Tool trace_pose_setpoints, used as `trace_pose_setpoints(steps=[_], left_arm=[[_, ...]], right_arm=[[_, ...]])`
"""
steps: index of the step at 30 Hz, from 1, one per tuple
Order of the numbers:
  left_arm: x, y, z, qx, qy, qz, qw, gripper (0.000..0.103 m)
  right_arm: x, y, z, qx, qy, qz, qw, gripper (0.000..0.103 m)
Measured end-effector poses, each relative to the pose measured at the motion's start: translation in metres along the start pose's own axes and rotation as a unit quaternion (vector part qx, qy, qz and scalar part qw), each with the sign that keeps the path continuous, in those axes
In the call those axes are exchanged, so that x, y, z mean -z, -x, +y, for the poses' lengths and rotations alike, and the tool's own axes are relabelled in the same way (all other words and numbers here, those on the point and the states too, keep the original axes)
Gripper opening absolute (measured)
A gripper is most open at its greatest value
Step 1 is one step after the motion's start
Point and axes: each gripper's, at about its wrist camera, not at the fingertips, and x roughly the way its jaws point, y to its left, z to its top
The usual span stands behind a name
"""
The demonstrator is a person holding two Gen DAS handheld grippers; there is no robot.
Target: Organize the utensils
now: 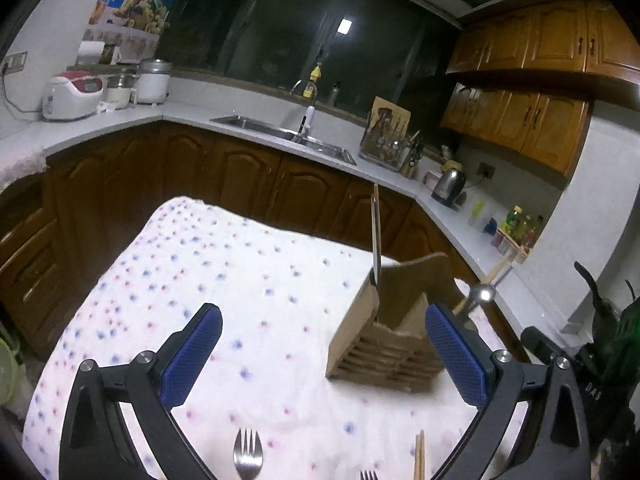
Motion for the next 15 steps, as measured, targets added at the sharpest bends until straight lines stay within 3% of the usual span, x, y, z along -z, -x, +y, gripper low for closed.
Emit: trace_pose_setpoints(steps=[10,15], left_arm=[[0.039,0.072,-0.009,-0.013,-0.039,-0.006,0.9991,0.102],[0.061,0.118,-0.012,-0.011,-0.053,-0.015,0.9984,0.102]], right_arm=[[0.037,0.063,0.007,-0.018,-0.019,-0.016,1.0,0.091],[0.051,0.104,0.016,-0.017,0.002,-0.036,0.999,0.094]])
